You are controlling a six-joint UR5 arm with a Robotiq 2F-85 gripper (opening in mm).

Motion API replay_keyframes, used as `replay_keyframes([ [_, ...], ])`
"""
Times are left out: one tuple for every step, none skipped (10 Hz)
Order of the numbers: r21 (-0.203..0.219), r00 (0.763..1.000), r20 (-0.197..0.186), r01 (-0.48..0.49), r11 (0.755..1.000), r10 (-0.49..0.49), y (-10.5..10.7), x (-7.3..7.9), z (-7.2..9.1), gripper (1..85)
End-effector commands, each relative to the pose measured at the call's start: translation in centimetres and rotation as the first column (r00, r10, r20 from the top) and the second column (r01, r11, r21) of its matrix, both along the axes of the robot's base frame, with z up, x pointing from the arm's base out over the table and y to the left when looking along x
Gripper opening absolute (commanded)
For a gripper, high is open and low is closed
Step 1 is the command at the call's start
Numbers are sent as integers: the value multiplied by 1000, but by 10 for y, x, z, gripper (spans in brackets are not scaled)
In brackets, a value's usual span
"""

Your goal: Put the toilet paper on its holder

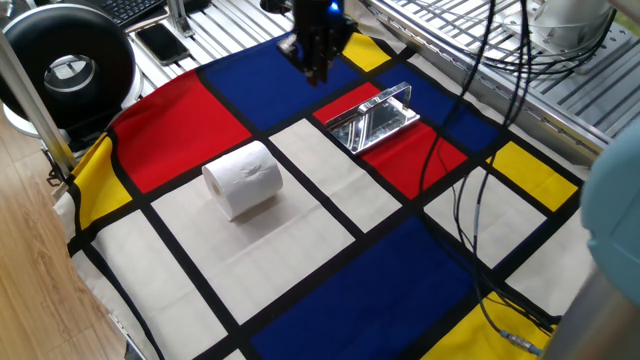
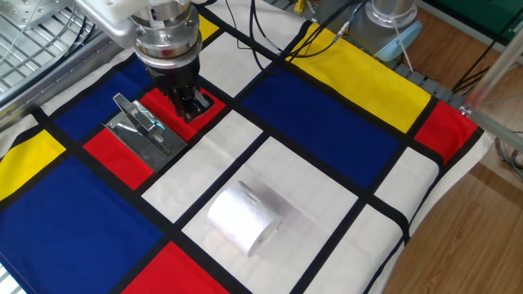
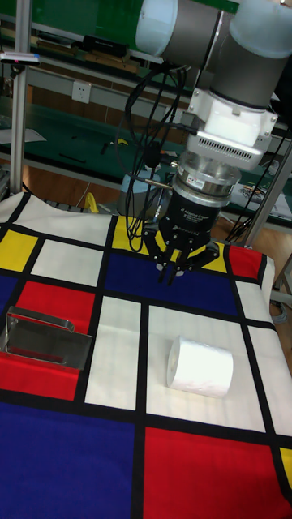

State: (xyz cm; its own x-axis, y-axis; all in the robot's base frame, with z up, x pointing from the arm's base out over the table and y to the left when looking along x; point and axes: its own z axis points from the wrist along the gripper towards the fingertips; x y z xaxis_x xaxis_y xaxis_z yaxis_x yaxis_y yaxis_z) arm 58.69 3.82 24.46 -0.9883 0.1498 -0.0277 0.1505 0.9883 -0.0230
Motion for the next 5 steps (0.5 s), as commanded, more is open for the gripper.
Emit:
replay_keyframes([
  [20,1000,12,-4,1000,3,8,7,11,187],
  [29,1000,18,-12,1000,11,10,9,11,180],
  [33,999,26,-26,999,25,11,10,11,180],
  [10,998,31,-52,999,52,6,12,11,160],
  [46,998,30,-59,997,58,15,11,11,160],
])
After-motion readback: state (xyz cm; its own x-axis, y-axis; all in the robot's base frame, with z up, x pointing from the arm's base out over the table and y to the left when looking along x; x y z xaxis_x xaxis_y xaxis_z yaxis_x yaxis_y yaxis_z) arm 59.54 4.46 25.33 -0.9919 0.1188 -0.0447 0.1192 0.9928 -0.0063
